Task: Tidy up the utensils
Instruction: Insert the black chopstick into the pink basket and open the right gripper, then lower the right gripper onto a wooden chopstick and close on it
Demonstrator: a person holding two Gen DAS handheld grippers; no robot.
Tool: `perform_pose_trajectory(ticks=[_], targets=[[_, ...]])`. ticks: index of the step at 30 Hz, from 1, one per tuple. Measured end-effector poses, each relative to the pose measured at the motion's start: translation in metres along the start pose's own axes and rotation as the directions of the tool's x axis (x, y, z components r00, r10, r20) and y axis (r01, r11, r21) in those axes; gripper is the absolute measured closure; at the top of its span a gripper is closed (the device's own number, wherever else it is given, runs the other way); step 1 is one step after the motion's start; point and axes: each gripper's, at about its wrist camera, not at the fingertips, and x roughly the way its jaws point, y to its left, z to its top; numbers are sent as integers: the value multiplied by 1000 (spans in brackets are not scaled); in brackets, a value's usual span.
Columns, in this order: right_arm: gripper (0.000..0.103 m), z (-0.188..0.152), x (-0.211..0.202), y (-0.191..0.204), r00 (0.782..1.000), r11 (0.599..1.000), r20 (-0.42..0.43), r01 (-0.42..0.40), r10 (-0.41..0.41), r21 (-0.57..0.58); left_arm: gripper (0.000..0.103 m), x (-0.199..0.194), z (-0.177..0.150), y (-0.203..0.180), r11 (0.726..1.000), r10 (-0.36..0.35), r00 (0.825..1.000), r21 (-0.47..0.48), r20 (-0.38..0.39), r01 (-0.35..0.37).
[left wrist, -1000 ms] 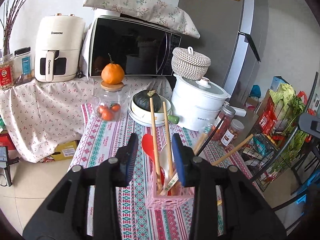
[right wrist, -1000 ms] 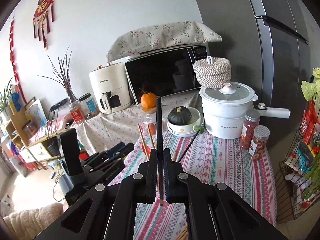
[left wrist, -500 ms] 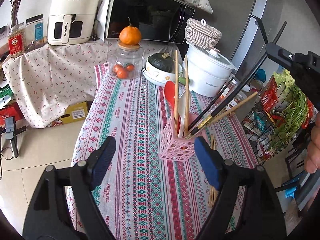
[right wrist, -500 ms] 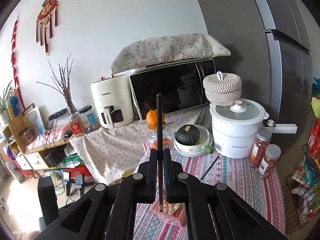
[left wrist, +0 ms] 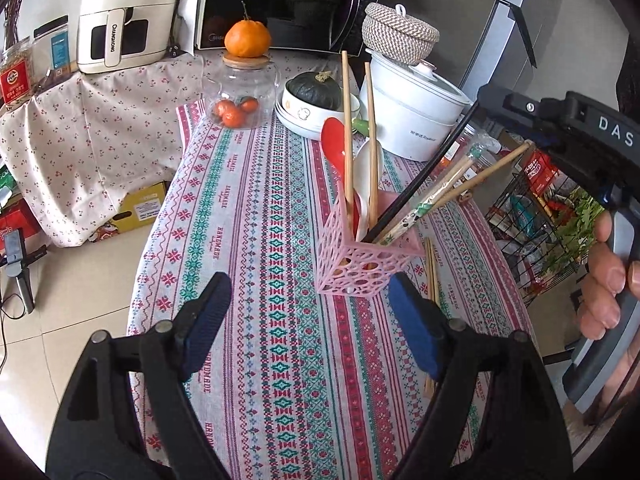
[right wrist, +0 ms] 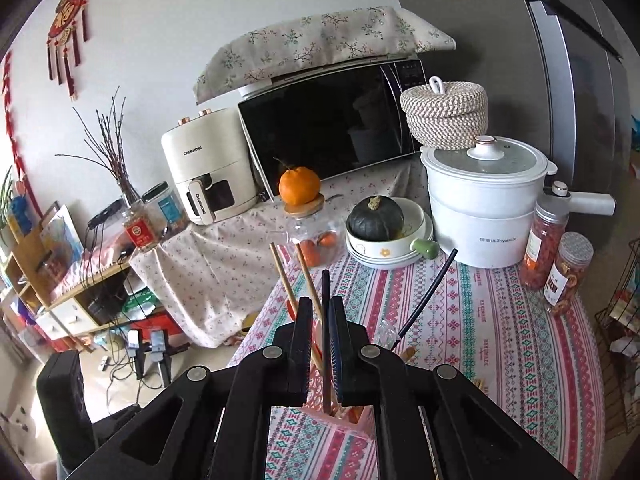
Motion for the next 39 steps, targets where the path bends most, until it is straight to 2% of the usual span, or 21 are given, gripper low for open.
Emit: perform_pose_trajectory(ticks=[2,4,6,8,14,19,22,26,30,35,39], targets=[[76,3,-11,0,1000,1000,19,-1,1,-14,22,1,-1,-2,1000,0,1000,11,-8,1],[70,6,-24,-1,999,1000,35,3,-2,-31,22,1,-3,-5,1000,-2,1000,23,-16,3],[60,8,-39,-3,999,999,54,11,-9,-43,22,2,-5,-8,1000,-4,1000,29,-25,5],[46,8,-53,-9,998,999,68,16,-13,-45,21,3,-7,-10,999,-6,999,34,-38,7],[28,-2,-77,-49,996,996,33,83,-83,19,18,8,-14,-16,999,-9,997,36,-80,12],[25,-19,-73,-95,992,984,-47,126,-121,127,17,18,-21,-21,999,0,992,41,-126,6],[22,-34,-60,-117,980,974,-115,176,-160,146,17,25,-24,-24,999,7,988,50,-156,1],[22,-60,-33,-136,955,962,-212,239,-209,130,17,36,-28,-28,998,29,982,68,-187,-16],[21,-87,0,-146,932,964,-289,253,-219,85,17,46,-32,-32,997,43,975,78,-218,-27],[22,-113,39,-152,908,963,-339,268,-246,18,17,54,-33,-35,996,45,969,81,-243,-26],[22,-122,59,-158,900,959,-351,282,-260,10,17,57,-34,-37,996,42,967,89,-253,-20]])
